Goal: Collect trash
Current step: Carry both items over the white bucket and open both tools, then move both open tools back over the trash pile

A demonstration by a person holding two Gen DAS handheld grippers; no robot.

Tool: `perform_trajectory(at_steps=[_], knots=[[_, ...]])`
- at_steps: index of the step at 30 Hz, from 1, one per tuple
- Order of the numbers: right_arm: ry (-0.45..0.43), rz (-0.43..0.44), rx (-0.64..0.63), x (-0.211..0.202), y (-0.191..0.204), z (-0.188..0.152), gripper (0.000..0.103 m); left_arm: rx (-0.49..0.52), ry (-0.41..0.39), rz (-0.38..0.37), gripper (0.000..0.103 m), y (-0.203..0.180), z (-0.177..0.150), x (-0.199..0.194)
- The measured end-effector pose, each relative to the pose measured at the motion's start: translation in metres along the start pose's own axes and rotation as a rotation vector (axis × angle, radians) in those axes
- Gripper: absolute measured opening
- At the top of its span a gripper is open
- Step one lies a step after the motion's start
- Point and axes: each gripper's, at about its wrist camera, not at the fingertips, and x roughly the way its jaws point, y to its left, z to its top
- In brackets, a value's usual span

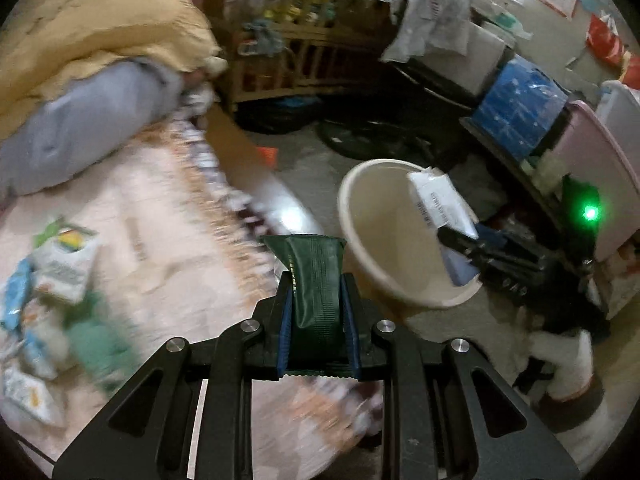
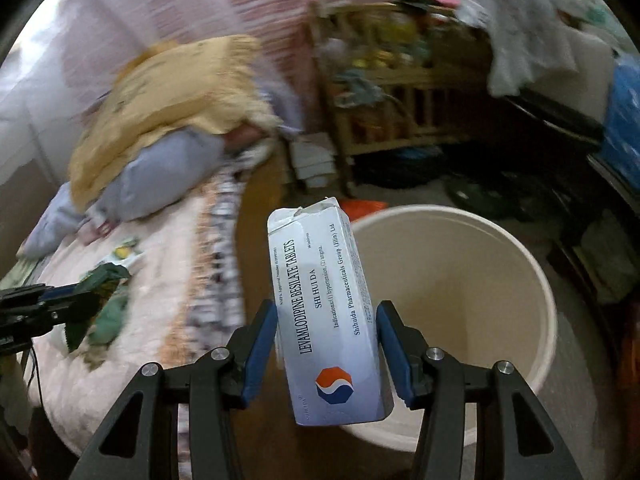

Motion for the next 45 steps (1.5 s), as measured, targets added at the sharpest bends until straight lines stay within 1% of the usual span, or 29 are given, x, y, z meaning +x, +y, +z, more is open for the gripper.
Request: perform_trajectory(at_steps=[3,6,10,12,13,14,15,16,17,18,23,24,26,31,33,35,40,45], knots=[[0.021,-0.023,0.041,0.007,-0.025,-0.002,0.050,0.019,0.009,-0.025,0.020,-0.020,0.012,0.023],[0.034,-0.030,0.084,0.016,-0.041,-0.003,0.050,0.016,0.019,-0.070,0.020,-0.036,0.025,0.047],[0.030,-0.052,0.120,0.023,-0.049,-0.004,0.050,0.016,0.016,-0.110,0.022,-0.055,0.036,0.071],[0.029,-0.079,0.139,0.027,-0.055,-0.003,0.050,0.004,0.023,-0.146,0.025,-0.060,0.039,0.083],[0.029,-0.092,0.147,0.029,-0.058,-0.004,0.051,-0.016,0.034,-0.179,0.026,-0.060,0.041,0.091],[0.029,-0.103,0.163,0.030,-0.062,-0.004,0.051,-0.030,0.041,-0.199,0.030,-0.060,0.042,0.095],[0.027,-0.109,0.184,0.031,-0.067,-0.004,0.054,-0.050,0.050,-0.226,0.036,-0.058,0.043,0.100],[0.024,-0.110,0.207,0.031,-0.072,-0.005,0.059,-0.082,0.062,-0.255,0.039,-0.055,0.042,0.105],[0.024,-0.112,0.226,0.031,-0.074,-0.005,0.063,-0.102,0.064,-0.265,0.043,-0.052,0.042,0.106],[0.024,-0.114,0.237,0.031,-0.076,-0.006,0.070,-0.114,0.063,-0.269,0.045,-0.050,0.042,0.106],[0.028,-0.115,0.225,0.029,-0.071,-0.006,0.070,-0.151,0.056,-0.245,0.047,-0.038,0.038,0.097],[0.031,-0.108,0.226,0.029,-0.070,-0.005,0.070,-0.155,0.054,-0.235,0.047,-0.035,0.037,0.094],[0.030,-0.100,0.219,0.027,-0.066,-0.005,0.070,-0.149,0.037,-0.188,0.047,-0.029,0.033,0.083],[0.032,-0.084,0.171,0.028,-0.045,-0.003,0.070,-0.129,-0.020,-0.018,0.047,-0.009,0.017,0.051],[0.031,-0.068,0.159,0.029,-0.034,-0.002,0.070,-0.139,-0.041,0.029,0.047,0.002,0.008,0.039],[0.028,-0.052,0.142,0.028,-0.020,-0.001,0.070,-0.149,-0.059,0.068,0.047,0.015,0.000,0.027],[0.027,0.003,0.083,0.028,0.022,0.000,0.070,-0.176,-0.093,0.213,0.047,0.044,-0.024,-0.006],[0.038,0.073,0.020,0.030,0.070,0.000,0.071,-0.206,-0.106,0.307,0.047,0.068,-0.045,-0.034]])
